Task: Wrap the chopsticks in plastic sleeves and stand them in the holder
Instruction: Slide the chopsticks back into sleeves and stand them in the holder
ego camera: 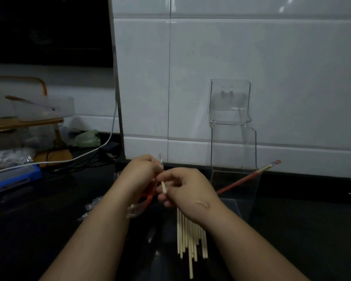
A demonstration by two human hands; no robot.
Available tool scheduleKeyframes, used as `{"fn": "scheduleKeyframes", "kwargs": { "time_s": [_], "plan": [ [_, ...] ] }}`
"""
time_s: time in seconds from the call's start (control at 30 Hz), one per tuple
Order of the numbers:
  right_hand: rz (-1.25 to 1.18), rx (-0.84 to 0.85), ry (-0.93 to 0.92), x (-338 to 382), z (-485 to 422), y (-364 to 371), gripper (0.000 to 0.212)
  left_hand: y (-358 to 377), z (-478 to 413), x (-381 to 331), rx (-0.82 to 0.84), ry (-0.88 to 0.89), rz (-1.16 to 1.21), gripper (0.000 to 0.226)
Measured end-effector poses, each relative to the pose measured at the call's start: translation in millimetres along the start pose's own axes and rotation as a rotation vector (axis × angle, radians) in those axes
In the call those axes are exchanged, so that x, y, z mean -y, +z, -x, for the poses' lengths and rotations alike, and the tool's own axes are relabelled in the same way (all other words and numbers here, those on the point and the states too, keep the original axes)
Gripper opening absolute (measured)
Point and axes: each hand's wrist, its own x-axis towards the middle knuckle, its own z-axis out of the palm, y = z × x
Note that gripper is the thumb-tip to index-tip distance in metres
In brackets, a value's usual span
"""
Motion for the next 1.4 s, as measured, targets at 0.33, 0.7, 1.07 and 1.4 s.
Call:
{"fn": "scheduleKeyframes", "kwargs": {
  "time_s": [0.33, 0.7, 1.07, 1.4],
  "plan": [
    [-0.023, -0.380, -0.270, -15, -16, 6, 0.027, -6, -4, -6, -0.323, 0.242, 0.148, 0.006],
    [0.146, -0.544, -0.501, 9, -32, -1, 0.013, 3, 0, -3, -0.316, 0.345, 0.075, 0.015],
    [-0.075, -0.611, -0.553, 25, -40, 2, 0.016, 10, -6, -10, -0.234, 0.207, -0.022, 0.024],
    [-0.096, -0.703, -0.637, 21, -35, -6, 0.024, 19, -3, 3, -0.162, 0.268, 0.089, 0.036]
  ]
}}
